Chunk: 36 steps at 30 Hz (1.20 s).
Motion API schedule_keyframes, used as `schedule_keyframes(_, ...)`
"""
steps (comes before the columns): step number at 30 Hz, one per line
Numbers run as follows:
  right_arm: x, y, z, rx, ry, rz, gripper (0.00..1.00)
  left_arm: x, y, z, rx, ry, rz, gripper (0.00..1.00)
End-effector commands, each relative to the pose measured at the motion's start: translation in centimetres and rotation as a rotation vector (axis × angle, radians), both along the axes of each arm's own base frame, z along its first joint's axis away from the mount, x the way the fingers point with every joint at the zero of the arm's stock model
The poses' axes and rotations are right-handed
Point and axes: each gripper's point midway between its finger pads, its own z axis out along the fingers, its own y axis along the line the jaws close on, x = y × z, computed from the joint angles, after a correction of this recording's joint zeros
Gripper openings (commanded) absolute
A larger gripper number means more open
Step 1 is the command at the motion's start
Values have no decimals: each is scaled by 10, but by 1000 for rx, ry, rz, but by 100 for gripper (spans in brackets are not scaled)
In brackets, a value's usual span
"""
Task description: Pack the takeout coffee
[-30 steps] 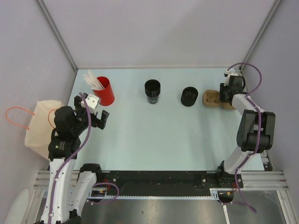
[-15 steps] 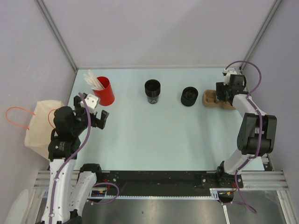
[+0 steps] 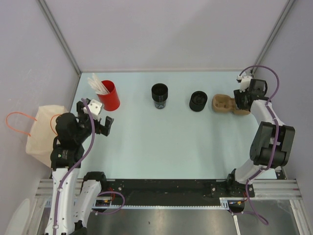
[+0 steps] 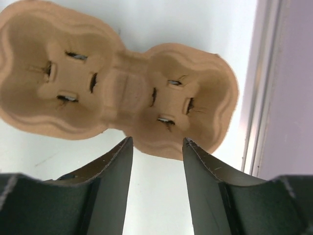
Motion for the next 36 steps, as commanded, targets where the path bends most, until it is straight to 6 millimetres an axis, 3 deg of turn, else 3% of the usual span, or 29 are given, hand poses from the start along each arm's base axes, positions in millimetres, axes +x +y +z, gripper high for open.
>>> schedule_keyframes(1,5,12,5,16,5,93,50,0,-3,7,-26,-28,-12,99)
schedule_keyframes(6,2,18,-1,32,28,139,43,1,-3,6,-28,-24,-14,99)
schedule_keyframes(19,8,13,-16,11,44,134,38,2,-4,3,-30,-17,-20,99)
schedule_keyframes(25,11,20,-12,-5,24,153,27,3,-4,2,-33,-13,-19,99)
schedule_keyframes(36,13,19,-15,-30,22,149,25,2,-4,1,-33,-9,-21,99)
